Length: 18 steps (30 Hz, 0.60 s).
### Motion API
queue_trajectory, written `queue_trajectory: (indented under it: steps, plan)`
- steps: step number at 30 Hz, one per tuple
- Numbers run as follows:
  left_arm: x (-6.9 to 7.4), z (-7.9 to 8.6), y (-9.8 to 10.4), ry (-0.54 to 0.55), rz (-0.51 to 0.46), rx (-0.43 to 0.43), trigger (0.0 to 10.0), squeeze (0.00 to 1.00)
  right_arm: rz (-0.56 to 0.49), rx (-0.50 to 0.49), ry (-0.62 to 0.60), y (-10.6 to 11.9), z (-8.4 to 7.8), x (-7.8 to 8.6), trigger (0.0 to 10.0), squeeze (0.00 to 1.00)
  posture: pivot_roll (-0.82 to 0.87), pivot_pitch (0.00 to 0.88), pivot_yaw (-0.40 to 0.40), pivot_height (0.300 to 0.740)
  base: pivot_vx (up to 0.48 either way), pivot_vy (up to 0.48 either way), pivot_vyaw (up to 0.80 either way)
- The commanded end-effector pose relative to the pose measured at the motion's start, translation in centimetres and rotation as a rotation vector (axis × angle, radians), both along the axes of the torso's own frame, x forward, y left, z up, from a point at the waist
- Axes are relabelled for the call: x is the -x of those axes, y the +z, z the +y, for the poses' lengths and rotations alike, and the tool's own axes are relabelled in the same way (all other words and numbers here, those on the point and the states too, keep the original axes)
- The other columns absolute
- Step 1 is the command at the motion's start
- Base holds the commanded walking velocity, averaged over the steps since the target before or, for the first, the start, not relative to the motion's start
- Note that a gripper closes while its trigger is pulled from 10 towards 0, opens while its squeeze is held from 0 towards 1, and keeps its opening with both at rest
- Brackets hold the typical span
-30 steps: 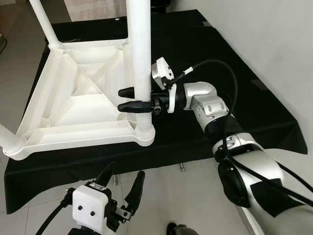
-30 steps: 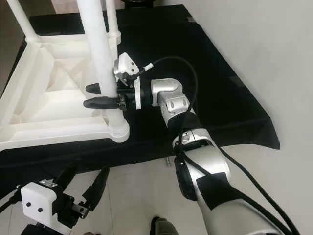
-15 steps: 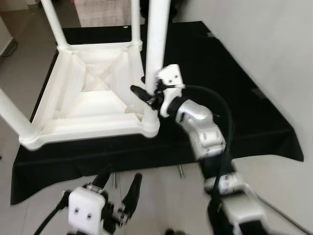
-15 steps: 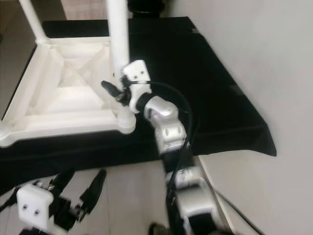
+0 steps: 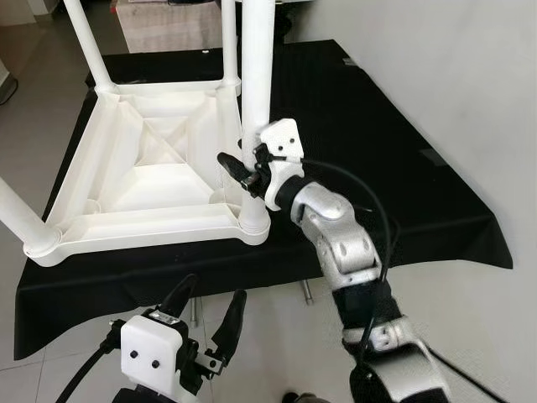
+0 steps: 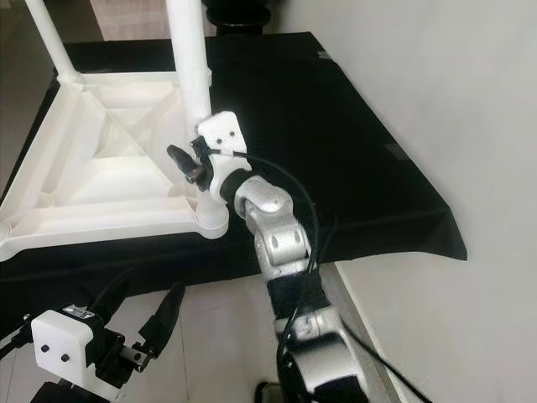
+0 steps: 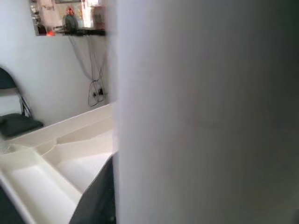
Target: Building children table
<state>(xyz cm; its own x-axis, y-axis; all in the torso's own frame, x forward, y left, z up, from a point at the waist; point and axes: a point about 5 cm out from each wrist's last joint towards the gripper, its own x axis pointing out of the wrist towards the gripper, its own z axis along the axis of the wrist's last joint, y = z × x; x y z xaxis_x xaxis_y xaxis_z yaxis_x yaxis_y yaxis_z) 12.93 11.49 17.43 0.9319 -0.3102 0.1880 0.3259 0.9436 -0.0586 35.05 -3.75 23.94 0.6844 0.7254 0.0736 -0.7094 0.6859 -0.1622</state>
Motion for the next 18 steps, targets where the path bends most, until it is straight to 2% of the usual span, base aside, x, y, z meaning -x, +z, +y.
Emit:
queue_trajectory:
  steps: [1, 2, 4, 6, 7, 8, 9, 10, 11, 13, 18]
  plan:
    - [0.0, 0.1, -0.6, 0.011, 0.032, -0.01, 10.0, 0.0, 0.039, 0.023, 0.068, -0.5, 0.4, -0.1, 10.0, 1.0, 0.04, 0.207, -0.071, 0.74, 0.0, 0.0, 0.0]
    - [0.0, 0.1, -0.6, 0.01, 0.031, -0.011, 10.0, 0.0, 0.023, 0.031, 0.197, 0.4, 0.1, -0.4, 10.0, 1.0, 0.05, 0.206, -0.073, 0.74, 0.0, 0.0, 0.0]
    - [0.0, 0.1, -0.6, 0.01, 0.031, -0.011, 10.0, 0.0, 0.023, 0.031, 0.197, 0.4, 0.1, -0.4, 10.0, 1.0, 0.05, 0.206, -0.073, 0.74, 0.0, 0.0, 0.0]
    - [0.0, 0.1, -0.6, 0.01, 0.031, -0.011, 10.0, 0.0, 0.016, 0.029, 0.287, 1.0, -0.1, -0.6, 10.0, 1.0, 0.06, 0.208, -0.074, 0.74, 0.0, 0.0, 0.0]
    - [0.0, 0.1, -0.6, 0.01, 0.031, -0.011, 10.0, 0.0, 0.016, 0.029, 0.287, 1.0, -0.1, -0.6, 10.0, 1.0, 0.06, 0.208, -0.074, 0.74, 0.0, 0.0, 0.0]
    - [0.0, 0.1, -0.6, 0.011, 0.032, -0.011, 10.0, 0.0, -0.012, 0.054, 0.372, 1.3, -0.2, -0.6, 10.0, 0.21, 0.06, 0.211, -0.074, 0.74, 0.0, 0.0, 0.0]
    - [0.0, 0.1, -0.6, 0.011, 0.032, -0.011, 10.0, 0.0, -0.012, 0.054, 0.372, 1.3, -0.2, -0.6, 10.0, 0.21, 0.06, 0.211, -0.074, 0.74, 0.0, 0.0, 0.0]
    - [0.0, 0.1, -0.6, 0.012, 0.033, -0.012, 10.0, 0.0, -0.042, 0.08, 0.463, 1.5, -0.5, -0.5, 10.0, 0.0, 0.07, 0.213, -0.072, 0.74, 0.0, 0.0, 0.0]
    - [0.0, 0.1, -0.6, 0.012, 0.033, -0.012, 10.0, 0.0, -0.042, 0.08, 0.463, 1.5, -0.5, -0.5, 10.0, 0.0, 0.07, 0.213, -0.072, 0.74, 0.0, 0.0, 0.0]
    - [0.1, 0.1, -0.5, 0.013, 0.036, -0.015, 10.0, 0.0, -0.056, 0.14, 0.61, 1.6, -0.8, -0.5, 10.0, 0.0, 0.08, 0.222, -0.069, 0.74, 0.0, 0.0, 0.0]
    - [0.4, 0.2, -0.5, 0.013, 0.043, -0.016, 10.0, 0.0, -0.033, 0.159, 0.72, 2.0, -0.9, -0.7, 10.0, 0.0, 0.09, 0.235, -0.061, 0.74, 0.0, 0.0, 0.0]
